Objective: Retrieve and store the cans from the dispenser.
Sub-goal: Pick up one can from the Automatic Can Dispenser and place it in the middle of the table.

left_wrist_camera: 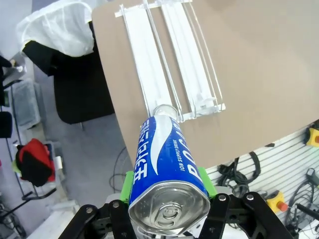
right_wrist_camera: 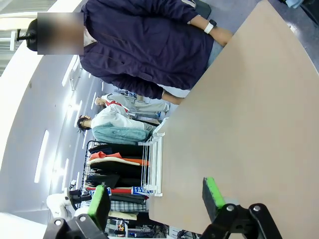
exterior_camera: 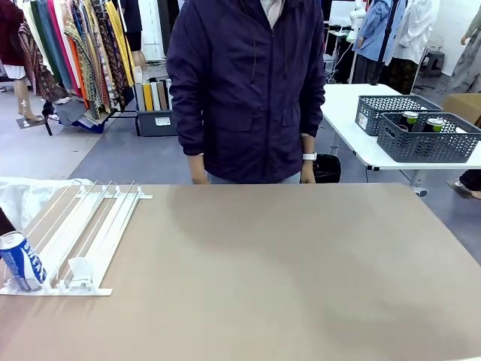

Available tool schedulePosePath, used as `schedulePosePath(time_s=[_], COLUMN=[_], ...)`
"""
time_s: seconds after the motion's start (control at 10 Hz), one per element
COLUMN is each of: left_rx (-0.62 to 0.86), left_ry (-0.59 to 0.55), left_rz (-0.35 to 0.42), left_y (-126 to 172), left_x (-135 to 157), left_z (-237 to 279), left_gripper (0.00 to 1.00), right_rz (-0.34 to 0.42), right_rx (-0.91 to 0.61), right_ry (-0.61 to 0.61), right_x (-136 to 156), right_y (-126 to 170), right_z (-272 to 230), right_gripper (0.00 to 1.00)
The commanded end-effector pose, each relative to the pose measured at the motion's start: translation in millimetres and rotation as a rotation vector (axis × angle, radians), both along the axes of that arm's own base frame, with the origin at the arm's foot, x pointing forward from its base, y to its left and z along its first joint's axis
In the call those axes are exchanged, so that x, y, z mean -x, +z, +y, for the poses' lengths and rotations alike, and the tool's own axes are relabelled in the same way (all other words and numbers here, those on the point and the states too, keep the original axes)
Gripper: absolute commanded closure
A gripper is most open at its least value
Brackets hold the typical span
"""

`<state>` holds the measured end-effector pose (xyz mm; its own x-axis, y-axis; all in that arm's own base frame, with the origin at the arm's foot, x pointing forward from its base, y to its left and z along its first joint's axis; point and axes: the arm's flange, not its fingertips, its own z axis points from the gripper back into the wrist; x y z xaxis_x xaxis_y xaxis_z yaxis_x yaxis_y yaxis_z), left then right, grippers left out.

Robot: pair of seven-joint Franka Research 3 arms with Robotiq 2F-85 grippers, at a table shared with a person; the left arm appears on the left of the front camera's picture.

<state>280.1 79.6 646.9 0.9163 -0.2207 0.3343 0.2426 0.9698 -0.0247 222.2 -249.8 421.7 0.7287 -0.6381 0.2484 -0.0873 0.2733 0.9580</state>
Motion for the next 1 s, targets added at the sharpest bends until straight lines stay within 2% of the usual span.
schedulePosePath(time_s=[0.0,0.1,0.3,0.4,0.5,0.6,0.7,0.8,0.9], left_rx=[0.001,0.04,0.067,0.104,0.095,0.145,0.149,0.155,0.072], left_ry=[0.005,-0.076,-0.231,-0.232,-0.224,-0.227,-0.22,-0.214,-0.184], left_rz=[0.001,-0.011,-0.035,-0.004,0.084,0.194,0.237,0.277,0.276], left_y=[0,-7,-23,-32,-42,-61,-80,-110,-143], left_x=[0,-28,-83,-112,-136,-165,-180,-189,-192], left_z=[1,-30,-124,-173,-218,-282,-329,-386,-427], left_gripper=[1.0,1.0,1.0,1.0,1.0,1.0,1.0,1.0,1.0], right_rz=[-0.039,-0.039,-0.039,-0.039,-0.039,-0.039,-0.039,-0.039,-0.039], right_rx=[-0.004,-0.004,-0.004,-0.004,-0.004,-0.004,-0.004,-0.004,-0.004], right_ry=[-0.008,-0.008,-0.008,-0.008,-0.008,-0.008,-0.008,-0.008,-0.008], right_x=[-2,-2,-2,-2,-2,-2,-2,-2,-2], right_y=[3,3,3,3,3,3,3,3,3], right_z=[0,0,0,0,0,0,0,0,0], right_gripper=[0.0,0.0,0.0,0.0,0.0,0.0,0.0,0.0,0.0])
